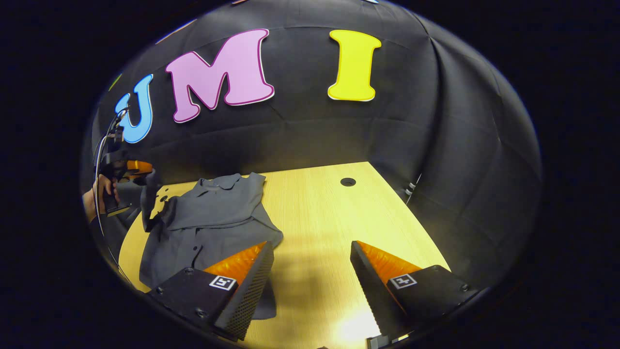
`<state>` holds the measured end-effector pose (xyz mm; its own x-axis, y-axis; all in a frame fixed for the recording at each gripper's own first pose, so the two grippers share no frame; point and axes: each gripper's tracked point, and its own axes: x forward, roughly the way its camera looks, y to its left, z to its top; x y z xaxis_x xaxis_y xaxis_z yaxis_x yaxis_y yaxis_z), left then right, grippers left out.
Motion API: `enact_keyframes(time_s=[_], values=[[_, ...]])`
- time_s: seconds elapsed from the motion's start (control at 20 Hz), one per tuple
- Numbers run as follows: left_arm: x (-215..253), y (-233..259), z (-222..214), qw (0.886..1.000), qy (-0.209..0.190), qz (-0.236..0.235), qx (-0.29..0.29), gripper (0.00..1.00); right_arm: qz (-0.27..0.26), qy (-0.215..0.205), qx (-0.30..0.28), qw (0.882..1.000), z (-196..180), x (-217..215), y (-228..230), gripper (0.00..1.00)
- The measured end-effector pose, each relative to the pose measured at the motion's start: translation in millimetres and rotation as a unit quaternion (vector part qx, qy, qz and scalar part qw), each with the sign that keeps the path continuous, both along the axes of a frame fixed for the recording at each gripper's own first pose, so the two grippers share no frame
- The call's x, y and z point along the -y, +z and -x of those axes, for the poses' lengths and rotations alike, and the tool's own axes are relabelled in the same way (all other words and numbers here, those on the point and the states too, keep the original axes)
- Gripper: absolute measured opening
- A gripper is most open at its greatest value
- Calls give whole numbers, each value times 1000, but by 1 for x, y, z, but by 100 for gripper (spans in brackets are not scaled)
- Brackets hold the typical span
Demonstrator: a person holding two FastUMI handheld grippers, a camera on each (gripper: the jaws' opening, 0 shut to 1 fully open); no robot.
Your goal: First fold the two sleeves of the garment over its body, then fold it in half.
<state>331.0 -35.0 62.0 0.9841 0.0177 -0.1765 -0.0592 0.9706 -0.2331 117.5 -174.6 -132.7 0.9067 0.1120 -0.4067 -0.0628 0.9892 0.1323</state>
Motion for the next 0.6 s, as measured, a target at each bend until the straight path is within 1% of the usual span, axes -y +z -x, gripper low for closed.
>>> enact_keyframes(time_s=[0.05, 0.15, 0.3, 0.45, 0.6], values=[[33, 3, -9, 1000, -21, -2, 5, 5, -1, 5, -2, 1000, -2, 2, -2, 99], [80, 3, -21, 999, -53, -9, 3, 5, -3, 16, -3, 1000, -6, 8, -4, 99], [136, -8, -36, 996, -85, -13, -9, 5, -9, 31, -3, 999, -12, 9, -5, 99], [178, -25, -46, 994, -106, -16, -25, 6, -10, 39, 1, 999, -16, 10, -3, 99], [199, -50, -54, 991, -114, -35, -52, 10, -13, 39, -1, 999, -16, 10, -5, 99]])
